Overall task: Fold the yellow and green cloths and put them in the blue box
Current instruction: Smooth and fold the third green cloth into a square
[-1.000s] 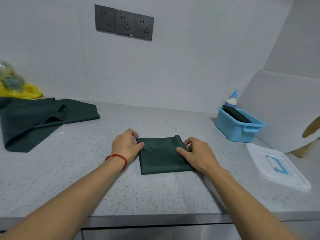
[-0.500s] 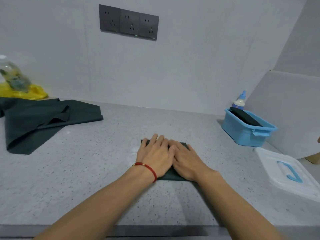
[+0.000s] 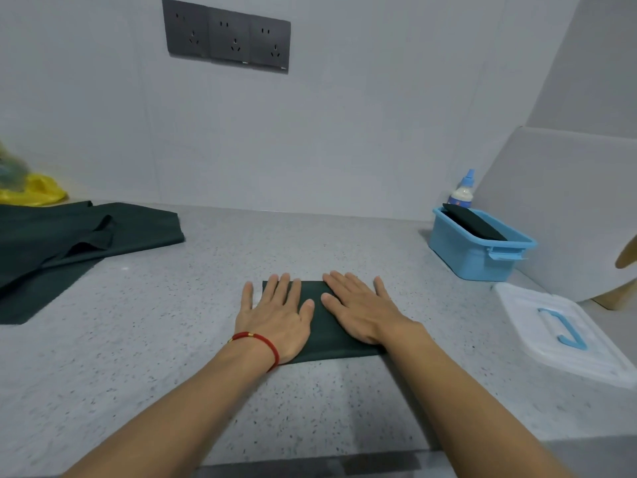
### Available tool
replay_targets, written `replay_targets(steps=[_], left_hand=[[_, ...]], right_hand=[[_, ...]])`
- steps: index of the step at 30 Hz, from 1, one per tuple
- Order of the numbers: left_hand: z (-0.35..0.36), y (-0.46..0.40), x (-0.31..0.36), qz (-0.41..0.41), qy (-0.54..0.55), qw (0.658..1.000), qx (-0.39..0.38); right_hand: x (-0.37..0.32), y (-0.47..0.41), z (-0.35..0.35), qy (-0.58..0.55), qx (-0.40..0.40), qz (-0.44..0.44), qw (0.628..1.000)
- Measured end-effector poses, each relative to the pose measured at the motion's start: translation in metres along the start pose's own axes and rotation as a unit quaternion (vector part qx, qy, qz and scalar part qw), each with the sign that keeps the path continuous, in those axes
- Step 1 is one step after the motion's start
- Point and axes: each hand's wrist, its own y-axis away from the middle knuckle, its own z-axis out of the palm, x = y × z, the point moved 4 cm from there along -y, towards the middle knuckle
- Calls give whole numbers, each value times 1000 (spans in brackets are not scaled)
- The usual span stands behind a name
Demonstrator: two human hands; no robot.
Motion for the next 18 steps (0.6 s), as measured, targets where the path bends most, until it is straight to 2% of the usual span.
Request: replay_targets(steps=[8, 11, 15, 18], left_hand=[[-16, -6, -33, -17, -9, 999, -33], [-38, -17, -44, 1, -8, 998, -59], [-68, -29, -41, 16, 60, 997, -37], [-68, -30, -40, 12, 193, 981, -30]], right_hand=[[4, 4, 5, -17, 27, 2, 999], [2, 4, 6, -17, 41, -2, 999], [5, 2, 6, -34, 67, 0, 997], [6, 4, 6, -53, 85, -2, 995]])
